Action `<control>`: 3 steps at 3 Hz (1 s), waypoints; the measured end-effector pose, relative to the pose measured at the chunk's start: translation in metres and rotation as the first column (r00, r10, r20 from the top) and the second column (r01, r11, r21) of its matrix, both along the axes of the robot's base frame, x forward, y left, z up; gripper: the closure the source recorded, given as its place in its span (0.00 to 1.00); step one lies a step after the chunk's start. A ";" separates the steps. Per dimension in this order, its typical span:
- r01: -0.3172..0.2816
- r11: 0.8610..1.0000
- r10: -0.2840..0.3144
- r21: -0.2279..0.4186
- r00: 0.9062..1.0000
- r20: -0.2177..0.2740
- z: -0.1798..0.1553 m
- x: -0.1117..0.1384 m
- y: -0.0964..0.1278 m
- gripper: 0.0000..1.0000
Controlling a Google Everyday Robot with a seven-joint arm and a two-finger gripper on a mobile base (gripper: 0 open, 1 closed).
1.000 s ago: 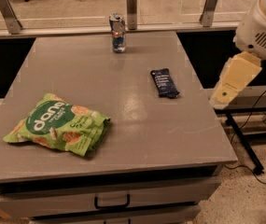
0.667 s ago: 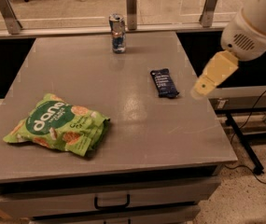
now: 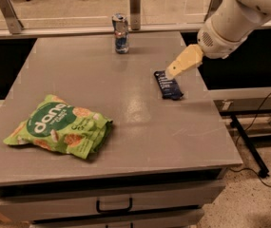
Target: Move rxbar blueberry near green rice chip bag
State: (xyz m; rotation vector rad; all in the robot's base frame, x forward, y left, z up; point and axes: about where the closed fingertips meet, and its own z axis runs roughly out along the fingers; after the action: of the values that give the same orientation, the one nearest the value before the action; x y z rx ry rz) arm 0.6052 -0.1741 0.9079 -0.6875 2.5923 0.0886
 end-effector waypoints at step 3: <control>-0.014 1.000 0.014 0.011 0.999 -0.042 0.005 -0.010 0.021 0.00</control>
Offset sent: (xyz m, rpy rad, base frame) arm -0.0092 0.0085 0.0060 0.0358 0.0027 0.0731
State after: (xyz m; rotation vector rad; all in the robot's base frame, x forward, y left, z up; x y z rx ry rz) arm 0.5949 -0.1530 0.9132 -0.7072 2.6252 0.1223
